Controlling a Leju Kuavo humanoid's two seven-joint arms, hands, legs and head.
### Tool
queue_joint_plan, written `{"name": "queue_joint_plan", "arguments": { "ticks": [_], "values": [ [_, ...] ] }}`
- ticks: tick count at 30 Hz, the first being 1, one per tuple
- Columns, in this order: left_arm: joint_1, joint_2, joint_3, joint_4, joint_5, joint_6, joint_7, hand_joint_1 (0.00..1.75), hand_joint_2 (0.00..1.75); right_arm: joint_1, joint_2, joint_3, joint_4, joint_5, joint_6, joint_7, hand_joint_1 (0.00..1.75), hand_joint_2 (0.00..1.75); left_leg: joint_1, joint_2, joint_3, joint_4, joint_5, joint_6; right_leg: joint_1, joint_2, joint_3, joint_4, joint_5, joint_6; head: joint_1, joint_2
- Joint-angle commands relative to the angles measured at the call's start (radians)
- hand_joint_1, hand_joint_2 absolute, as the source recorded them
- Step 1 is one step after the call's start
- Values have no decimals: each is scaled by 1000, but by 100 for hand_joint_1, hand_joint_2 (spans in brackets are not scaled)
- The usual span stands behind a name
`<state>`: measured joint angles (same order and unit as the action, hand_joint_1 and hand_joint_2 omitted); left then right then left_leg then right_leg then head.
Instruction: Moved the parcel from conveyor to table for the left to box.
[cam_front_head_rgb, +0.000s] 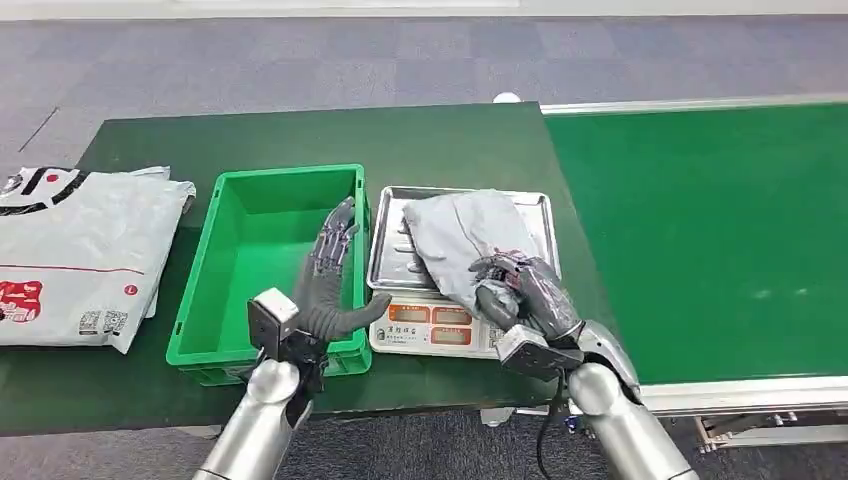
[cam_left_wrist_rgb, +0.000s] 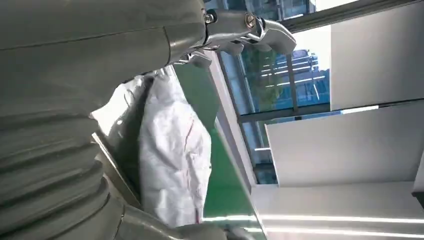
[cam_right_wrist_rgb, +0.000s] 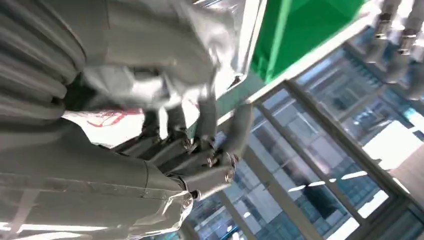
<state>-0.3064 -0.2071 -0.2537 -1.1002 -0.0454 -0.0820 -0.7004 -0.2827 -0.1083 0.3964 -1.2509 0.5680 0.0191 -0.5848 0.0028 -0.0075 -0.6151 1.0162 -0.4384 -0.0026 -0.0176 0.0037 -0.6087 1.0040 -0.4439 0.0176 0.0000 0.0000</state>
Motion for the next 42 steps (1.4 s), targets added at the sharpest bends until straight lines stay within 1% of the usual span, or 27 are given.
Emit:
{"name": "queue_joint_plan", "arguments": {
  "ticks": [1,7,8,11,13,15,18,19,20,21,22,24,26,29,32,33,36,39,40,41,42],
  "values": [
    [-46,35,-45,63,4,3,2,0,175,-63,-17,18,103,10,3,12,0,175,0,1,2,-1,0,0,0,0,2,-1,0,-1,0,0],
    [-46,35,-45,63,4,3,2,0,175,-63,-17,18,103,10,3,12,0,175,0,1,2,-1,0,0,0,0,2,-1,0,-1,0,0],
    [-45,34,-45,64,5,4,2,0,175,-66,-15,12,111,-18,28,8,0,175,0,1,2,-1,0,0,0,0,2,-1,0,-1,0,0],
    [-46,34,-47,65,4,5,2,0,175,-68,-17,0,114,-70,64,-18,0,175,0,1,4,-2,0,0,1,0,4,-2,0,-1,0,0],
    [-47,35,-47,66,5,7,2,0,175,-66,-20,-10,106,-105,86,-34,0,175,0,0,1,-1,0,0,0,0,1,-1,0,-1,0,0],
    [-47,37,-47,66,6,10,2,0,175,-68,-22,-25,97,-140,105,-42,0,175,0,0,2,-1,0,0,0,0,3,-1,0,-1,0,0],
    [-50,40,-52,72,9,15,2,0,175,-66,-19,-59,74,-274,209,-77,0,175,0,0,1,-1,0,0,0,0,1,-1,0,-1,0,0],
    [-55,38,-51,79,9,14,2,0,175,-68,-17,-72,70,-368,304,-95,0,175,0,1,3,-1,0,0,1,0,3,-1,0,-1,0,0],
    [-66,37,-56,92,7,17,2,0,175,-72,-18,-91,68,-502,442,-106,0,175,0,1,2,-1,0,0,0,0,2,-1,0,-1,0,0],
    [-70,36,-56,97,7,18,2,0,175,-73,-16,-96,69,-554,497,-109,0,175,0,0,1,0,0,0,0,0,1,0,0,-1,0,0],
    [-80,32,-56,109,8,18,2,0,175,-80,-17,-109,69,-642,584,-112,0,175,0,0,3,-1,0,0,1,-1,3,-1,0,-1,0,0],
    [-86,31,-57,114,7,25,2,0,175,-85,-6,-138,66,-758,677,-105,0,175,0,0,4,-2,0,0,1,-1,4,-2,0,-2,0,0],
    [-85,30,-58,115,6,24,2,0,175,-85,-5,-144,64,-768,680,-105,0,175,0,0,1,0,0,0,0,-1,1,0,0,-1,0,0],
    [-85,30,-58,115,6,24,2,0,175,-85,-5,-144,64,-768,680,-105,0,175,0,1,3,-1,0,0,0,0,3,-2,0,-1,0,0],
    [-82,32,-59,112,5,24,2,0,175,-80,-4,-150,61,-778,684,-109,0,175,0,0,1,0,0,0,0,0,1,-1,0,-1,0,0],
    [-79,33,-59,111,-2,30,2,0,175,-79,-1,-163,63,-821,717,-105,0,175,0,1,3,-1,0,0,0,0,3,-1,0,-1,0,0],
    [-78,35,-56,117,-16,36,2,0,175,-80,0,-200,61,-865,743,-107,0,175,0,0,2,-1,0,0,0,-1,3,-1,0,-1,0,0],
    [-75,34,-54,117,-34,45,2,0,175,-77,13,-224,53,-877,757,-102,0,175,0,0,3,-1,0,0,0,-1,3,-1,0,-1,0,0],
    [-75,33,-53,118,-41,53,2,0,175,-75,19,-233,47,-872,749,-99,0,175,0,0,2,0,0,0,0,0,2,-1,0,-1,0,0],
    [-74,29,-52,118,-47,53,2,0,175,-75,32,-258,36,-866,722,-101,0,175,0,1,4,-1,-1,0,0,1,3,-1,0,-1,0,0],
    [-76,27,-55,124,-55,52,2,0,175,-74,41,-281,23,-857,692,-101,0,175,0,1,1,0,0,0,0,0,1,-1,0,-1,0,0]
  ]
}}
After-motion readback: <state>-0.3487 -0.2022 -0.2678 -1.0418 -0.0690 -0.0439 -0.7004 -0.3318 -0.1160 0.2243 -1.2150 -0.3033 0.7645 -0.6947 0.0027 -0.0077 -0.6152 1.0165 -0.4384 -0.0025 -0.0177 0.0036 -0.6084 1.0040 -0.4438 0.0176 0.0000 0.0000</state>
